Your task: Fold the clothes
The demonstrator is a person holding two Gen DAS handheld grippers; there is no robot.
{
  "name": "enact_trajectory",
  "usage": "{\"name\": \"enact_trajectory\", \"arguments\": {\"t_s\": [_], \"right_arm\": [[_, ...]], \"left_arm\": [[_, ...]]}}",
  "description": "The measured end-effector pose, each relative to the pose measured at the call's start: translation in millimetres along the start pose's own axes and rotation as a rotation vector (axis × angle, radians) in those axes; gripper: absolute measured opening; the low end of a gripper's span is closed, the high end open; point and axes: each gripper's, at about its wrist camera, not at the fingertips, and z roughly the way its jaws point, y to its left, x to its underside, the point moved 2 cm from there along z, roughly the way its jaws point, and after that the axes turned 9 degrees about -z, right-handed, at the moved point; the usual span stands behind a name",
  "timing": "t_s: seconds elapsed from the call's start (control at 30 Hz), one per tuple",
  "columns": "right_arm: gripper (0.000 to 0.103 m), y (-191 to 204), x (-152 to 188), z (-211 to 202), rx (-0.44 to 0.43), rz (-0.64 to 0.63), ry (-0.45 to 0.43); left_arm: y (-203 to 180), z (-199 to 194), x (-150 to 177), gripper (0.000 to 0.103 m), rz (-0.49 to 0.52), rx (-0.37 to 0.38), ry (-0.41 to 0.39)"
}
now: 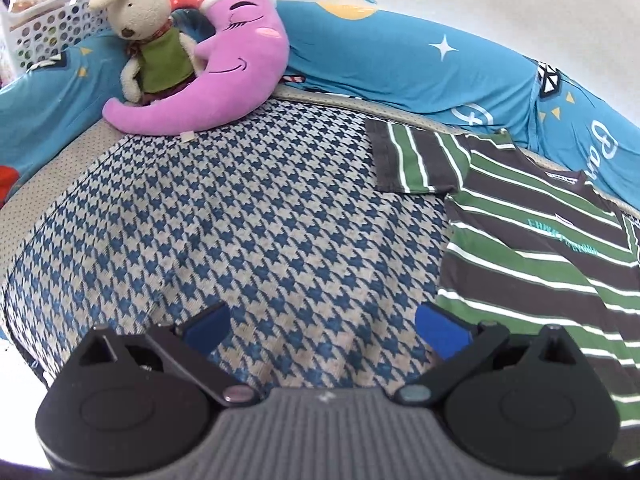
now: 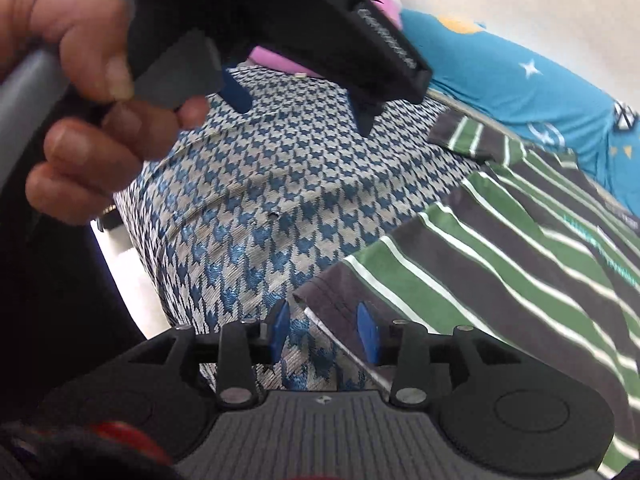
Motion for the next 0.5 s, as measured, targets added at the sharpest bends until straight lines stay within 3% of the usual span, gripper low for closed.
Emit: {"name": "enact_trajectory", "arguments": {"t_s": [0.13,0.17,0.23,0.3,0.5], "right_arm": [[0.035,-2,-1,3,0.019,0.002,-0.007],[0.031,-3,-1,3,0.016,0.013,-0.012],[0.013,-7,-2,3,0.011,0.035,-0.021],[0.009,-10,-2,2,0.007,0.058,-0.031],[0.008,-15,-10,-11,-0.065,0.153,-0.098]], "left_arm": [[2,0,0,0.103,-0.003,-0.006,-0.002],[2,0,0,0.103,-0.001,-0.006,-0.004],[0,0,0,0.103,0.006,-0.006,-0.007],[-1,-1,1,0.103,0.009,-0.008,-0.012],[-2,-10,-3,0.103,0.023,-0.049,-0.089]]}}
